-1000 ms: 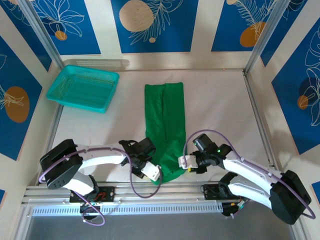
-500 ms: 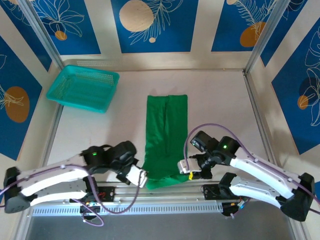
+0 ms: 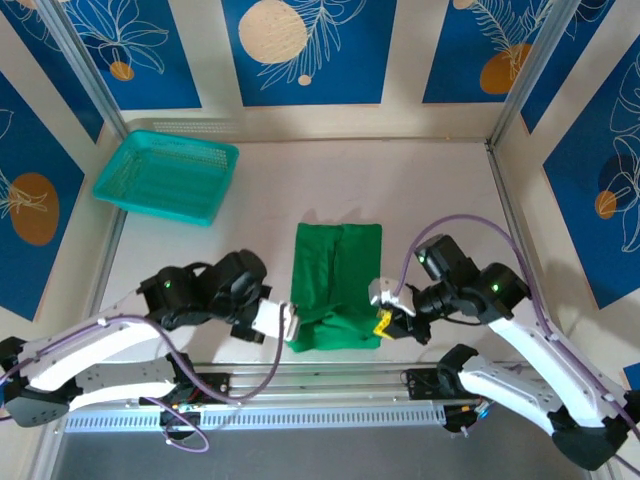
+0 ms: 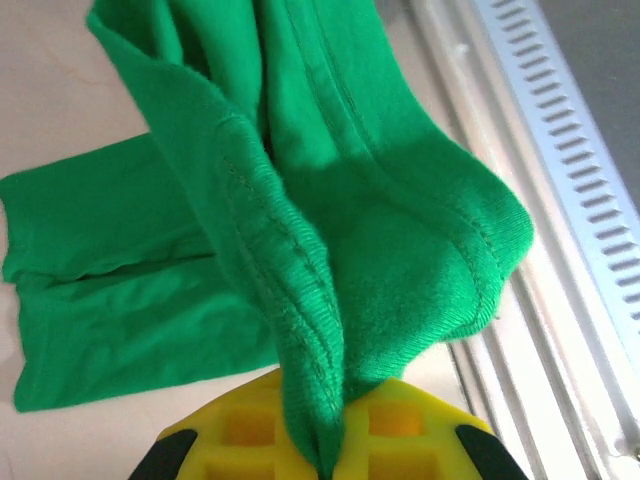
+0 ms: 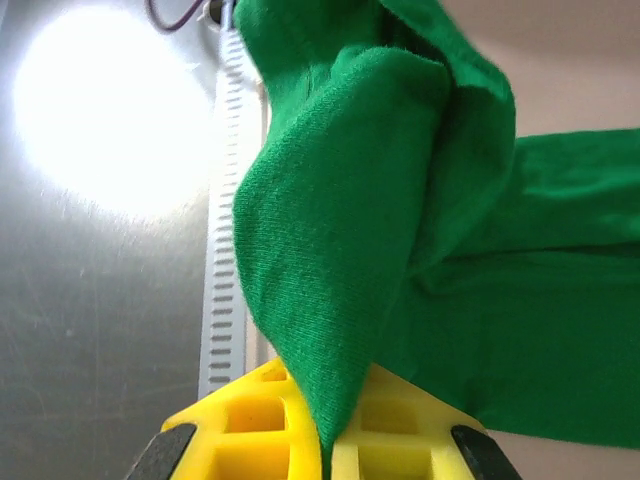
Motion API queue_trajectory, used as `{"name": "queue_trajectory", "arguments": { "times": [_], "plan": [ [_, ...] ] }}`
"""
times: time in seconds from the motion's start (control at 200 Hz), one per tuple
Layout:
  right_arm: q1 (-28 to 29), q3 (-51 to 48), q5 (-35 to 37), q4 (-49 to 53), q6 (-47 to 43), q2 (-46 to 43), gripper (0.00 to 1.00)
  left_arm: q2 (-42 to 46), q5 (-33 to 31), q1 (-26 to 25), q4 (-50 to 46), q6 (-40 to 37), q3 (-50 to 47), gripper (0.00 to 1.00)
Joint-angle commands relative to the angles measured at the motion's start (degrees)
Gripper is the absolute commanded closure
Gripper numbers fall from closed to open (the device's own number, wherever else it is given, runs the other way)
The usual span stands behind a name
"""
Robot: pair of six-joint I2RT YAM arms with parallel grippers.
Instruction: Fold the inside-out t-shirt
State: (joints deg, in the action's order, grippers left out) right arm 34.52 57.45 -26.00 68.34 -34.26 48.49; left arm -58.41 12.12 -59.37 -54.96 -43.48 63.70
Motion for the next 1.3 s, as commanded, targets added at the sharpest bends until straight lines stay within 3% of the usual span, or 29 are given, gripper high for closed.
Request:
{"name": "queue_trajectory", "arguments": {
  "times": [0.0,0.215,0.385,0.61,0.826,1.026,1.186,1.291],
  "plan": [
    [-6.6,3.99,-6.63,5.17,-1.25,4.6,1.0,-4.98,8.06,5.88,-1.82,-1.15,4.62,1.0],
    [-14.3,6.51,-4.94,4.86,0.93,11.61,1.0,-16.66,12.82,14.27,-1.73,-2.63,10.88,1.0],
    [-22.12,5.93,-13.71,-1.4,3.94,13.74,1.0,-22.02,15.68,18.39,-0.76,-0.99,14.16,1.0],
    [-27.27,5.49,-18.36,-7.77,8.36,19.64,1.0,-27.82,21.39,23.14,-1.55,-2.86,17.85,1.0],
    [-28.81,5.33,-18.29,-14.54,12.81,24.22,1.0,-30.44,20.89,26.51,1.45,-0.94,17.4,1.0],
    [-29.07,8.52,-17.19,-14.32,11.55,31.87,1.0,-36.2,20.61,29.18,4.61,0.33,18.82,1.0],
    [-28.63,7.8,-17.44,-18.32,13.32,36.7,1.0,-39.18,23.07,31.06,11.73,4.08,17.06,1.0],
    [-28.81,7.3,-15.15,-20.86,13.96,39.23,1.0,-40.37,21.12,31.89,15.75,7.36,16.36,1.0]
  ]
}}
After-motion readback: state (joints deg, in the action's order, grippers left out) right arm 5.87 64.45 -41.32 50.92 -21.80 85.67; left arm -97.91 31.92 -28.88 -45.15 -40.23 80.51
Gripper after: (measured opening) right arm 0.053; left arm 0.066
